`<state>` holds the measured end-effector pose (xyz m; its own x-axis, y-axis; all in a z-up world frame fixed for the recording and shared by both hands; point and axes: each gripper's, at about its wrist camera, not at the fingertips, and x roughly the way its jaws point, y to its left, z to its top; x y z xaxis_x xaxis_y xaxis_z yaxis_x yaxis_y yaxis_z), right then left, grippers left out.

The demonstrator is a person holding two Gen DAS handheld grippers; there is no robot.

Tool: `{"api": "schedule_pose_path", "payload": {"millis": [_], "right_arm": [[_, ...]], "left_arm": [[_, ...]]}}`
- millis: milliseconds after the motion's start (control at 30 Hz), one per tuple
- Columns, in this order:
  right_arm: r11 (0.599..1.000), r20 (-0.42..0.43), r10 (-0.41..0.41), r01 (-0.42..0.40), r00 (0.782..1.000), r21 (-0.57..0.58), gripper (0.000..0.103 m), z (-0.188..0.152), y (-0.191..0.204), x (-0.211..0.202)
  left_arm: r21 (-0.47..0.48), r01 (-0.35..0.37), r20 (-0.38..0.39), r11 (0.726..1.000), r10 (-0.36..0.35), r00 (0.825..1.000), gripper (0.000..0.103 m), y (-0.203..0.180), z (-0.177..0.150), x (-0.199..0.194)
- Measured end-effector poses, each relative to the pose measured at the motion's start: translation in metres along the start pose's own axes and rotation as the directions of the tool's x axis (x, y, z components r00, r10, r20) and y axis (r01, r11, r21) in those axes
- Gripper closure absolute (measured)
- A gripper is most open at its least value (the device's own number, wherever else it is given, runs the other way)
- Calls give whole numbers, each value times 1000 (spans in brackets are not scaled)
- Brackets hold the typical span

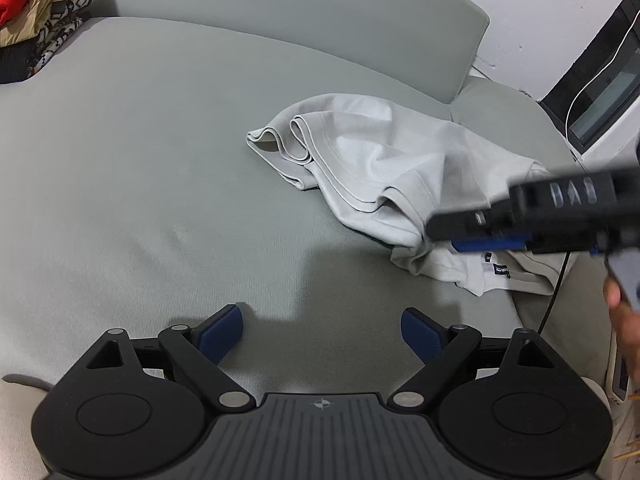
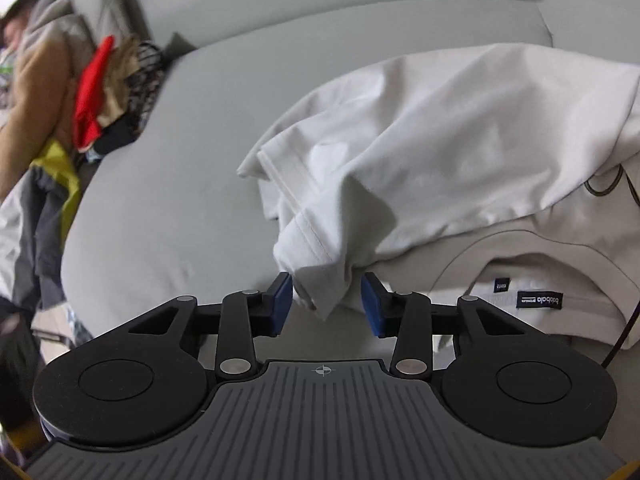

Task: Fold clothes

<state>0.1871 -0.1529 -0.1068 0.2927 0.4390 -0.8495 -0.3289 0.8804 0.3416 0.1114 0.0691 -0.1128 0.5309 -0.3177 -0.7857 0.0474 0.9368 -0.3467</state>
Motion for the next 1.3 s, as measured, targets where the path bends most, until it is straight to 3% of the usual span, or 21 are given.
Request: {"api": "schedule_pose_path", "payload": {"millis": [200, 400, 433, 467, 500, 700, 833, 867, 933, 1000, 1100, 1233, 1300], "right_arm": [[980, 59, -46, 56, 997, -193, 60, -20, 25, 14], [943, 84, -95, 116, 992, -311, 72, -27, 37, 27], [939, 84, -107, 128, 991, -318, 77, -27, 37, 29], [940, 89, -103, 127, 991, -316, 93, -27, 37, 28], [942, 97, -95, 121, 991, -312, 100, -26, 36, 26], [931, 148, -103, 148, 984, -334, 103, -15, 43, 3], [936, 270, -151, 226, 951, -271, 103, 33, 41, -28], [945, 252, -142, 207, 957, -252, 103, 46, 39, -31], [964, 188, -111, 151, 976, -218, 90, 69, 34, -34], [969, 52, -90, 100, 995, -225, 43, 68, 33, -22], [969, 25, -95, 98, 995, -226, 44, 37, 35, -5], [960, 178, -168, 202, 970, -193, 44, 29, 41, 1], [931, 217, -131, 195, 967, -307, 47, 34, 61, 4]], "left_arm": [[8, -6, 0, 1000, 6, 1000, 15, -2, 0, 0], [14, -11, -2, 1000, 11, 1000, 15, -2, 0, 0], [14, -11, -2, 1000, 11, 1000, 15, -2, 0, 0], [14, -11, -2, 1000, 11, 1000, 15, -2, 0, -1], [14, -10, -2, 1000, 11, 1000, 15, -2, 0, -1], [18, -7, 0, 1000, 7, 1000, 15, -2, -1, 0], [23, -4, 3, 1000, 4, 1000, 15, -1, -1, 0], [26, -4, 3, 1000, 4, 1000, 15, -2, -1, 0], [32, -1, 3, 1000, 1, 1000, 15, -1, -1, 0], [33, 5, 2, 999, -6, 1000, 15, 0, -1, -1], [40, 13, 4, 999, -14, 1000, 15, 2, -3, -2], [76, -6, 5, 997, 6, 1000, 15, -4, -5, -1], [81, -8, 6, 997, 8, 1000, 15, -4, -6, -1]]}}
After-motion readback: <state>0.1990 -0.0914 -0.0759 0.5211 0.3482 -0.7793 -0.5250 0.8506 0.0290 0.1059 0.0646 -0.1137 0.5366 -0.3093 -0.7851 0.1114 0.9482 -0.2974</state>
